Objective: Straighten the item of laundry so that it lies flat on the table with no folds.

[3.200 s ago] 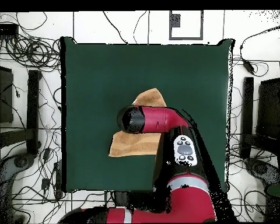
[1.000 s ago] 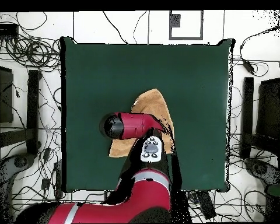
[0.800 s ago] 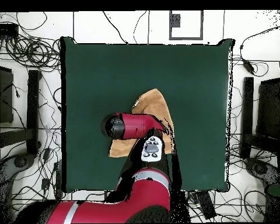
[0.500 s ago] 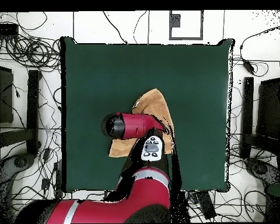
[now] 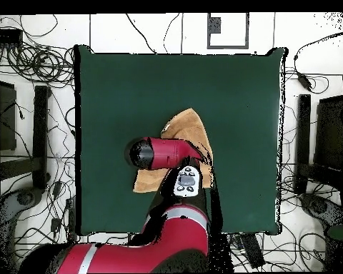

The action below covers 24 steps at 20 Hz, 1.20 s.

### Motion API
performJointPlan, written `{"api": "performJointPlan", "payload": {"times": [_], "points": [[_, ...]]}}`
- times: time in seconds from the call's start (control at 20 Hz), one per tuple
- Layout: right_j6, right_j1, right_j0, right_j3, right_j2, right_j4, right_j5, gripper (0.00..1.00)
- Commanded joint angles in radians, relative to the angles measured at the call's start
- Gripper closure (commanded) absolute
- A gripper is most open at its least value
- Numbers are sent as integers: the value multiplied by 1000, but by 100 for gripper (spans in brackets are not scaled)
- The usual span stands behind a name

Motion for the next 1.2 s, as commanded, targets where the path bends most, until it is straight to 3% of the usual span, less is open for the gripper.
{"api": "performJointPlan", "payload": {"times": [0.05,0.2,0.45,0.65,0.8,0.95,1.2], "points": [[266,104,-17,27,36,35,-193,100],[195,77,-36,38,54,-8,-171,100],[169,34,-76,63,80,-2,-128,100],[136,-55,-155,128,148,5,-109,100],[75,-149,-258,203,249,-7,-103,100],[-13,-198,-394,270,396,-77,-179,100],[-47,-158,-712,395,740,-234,-369,100]]}}
